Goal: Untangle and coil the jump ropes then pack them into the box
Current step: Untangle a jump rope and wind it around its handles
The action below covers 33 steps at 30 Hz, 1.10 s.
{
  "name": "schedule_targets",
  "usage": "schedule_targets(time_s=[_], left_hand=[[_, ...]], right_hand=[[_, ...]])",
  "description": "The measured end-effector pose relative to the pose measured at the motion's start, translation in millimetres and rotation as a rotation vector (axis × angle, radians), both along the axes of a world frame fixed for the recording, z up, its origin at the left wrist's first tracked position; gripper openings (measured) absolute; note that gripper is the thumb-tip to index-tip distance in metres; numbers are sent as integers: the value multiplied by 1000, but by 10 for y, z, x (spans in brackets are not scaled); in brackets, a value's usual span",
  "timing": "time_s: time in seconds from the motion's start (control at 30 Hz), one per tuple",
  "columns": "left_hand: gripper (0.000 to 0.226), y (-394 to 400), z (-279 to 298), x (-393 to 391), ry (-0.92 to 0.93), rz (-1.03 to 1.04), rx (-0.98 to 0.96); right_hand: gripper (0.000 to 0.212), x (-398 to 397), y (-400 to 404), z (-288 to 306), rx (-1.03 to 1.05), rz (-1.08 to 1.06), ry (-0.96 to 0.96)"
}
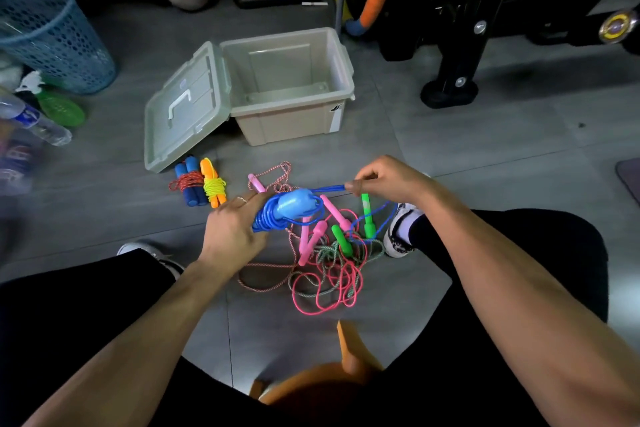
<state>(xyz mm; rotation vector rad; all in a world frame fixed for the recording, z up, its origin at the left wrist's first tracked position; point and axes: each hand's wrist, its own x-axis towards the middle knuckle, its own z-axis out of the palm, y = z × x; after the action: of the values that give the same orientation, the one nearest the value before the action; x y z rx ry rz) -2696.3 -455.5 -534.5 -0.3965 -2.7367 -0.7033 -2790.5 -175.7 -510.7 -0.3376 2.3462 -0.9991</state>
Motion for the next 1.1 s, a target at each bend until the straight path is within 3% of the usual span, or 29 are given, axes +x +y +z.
schedule_targets(time_s=[0.13,0.33,0.4,0.47,0.5,0.63,0.73,0.83,0.97,1.1], left_hand=[[21,132,-55,39,-255,170,215],[16,235,-2,-60,-476,381,387],[15,264,19,-106,-573,461,351],[7,263,12,-121,-694,497,136],[16,266,-3,-110,-720,493,-4],[30,387,-90,-15,-575,299,-581],[28,472,-143,81,-441,73,-791],[46,457,-197,98,-246,-153,-721],[58,343,-212,12,-39,-463,-462],[42,191,-165,-59,67,-384,-198]], right_hand=[[50,171,-73,-171,96,53,-22],[47,419,-486,-94,215,230,33],[40,471,-622,-41,283,331,88],[26,506,-712,46,374,448,187],[22,504,-733,127,417,484,238],[20,407,-726,447,487,569,340],[21,305,-653,534,419,487,320],[23,210,-577,548,326,442,295],[21,-16,-448,507,147,360,211],[23,-97,-304,397,-3,221,81]])
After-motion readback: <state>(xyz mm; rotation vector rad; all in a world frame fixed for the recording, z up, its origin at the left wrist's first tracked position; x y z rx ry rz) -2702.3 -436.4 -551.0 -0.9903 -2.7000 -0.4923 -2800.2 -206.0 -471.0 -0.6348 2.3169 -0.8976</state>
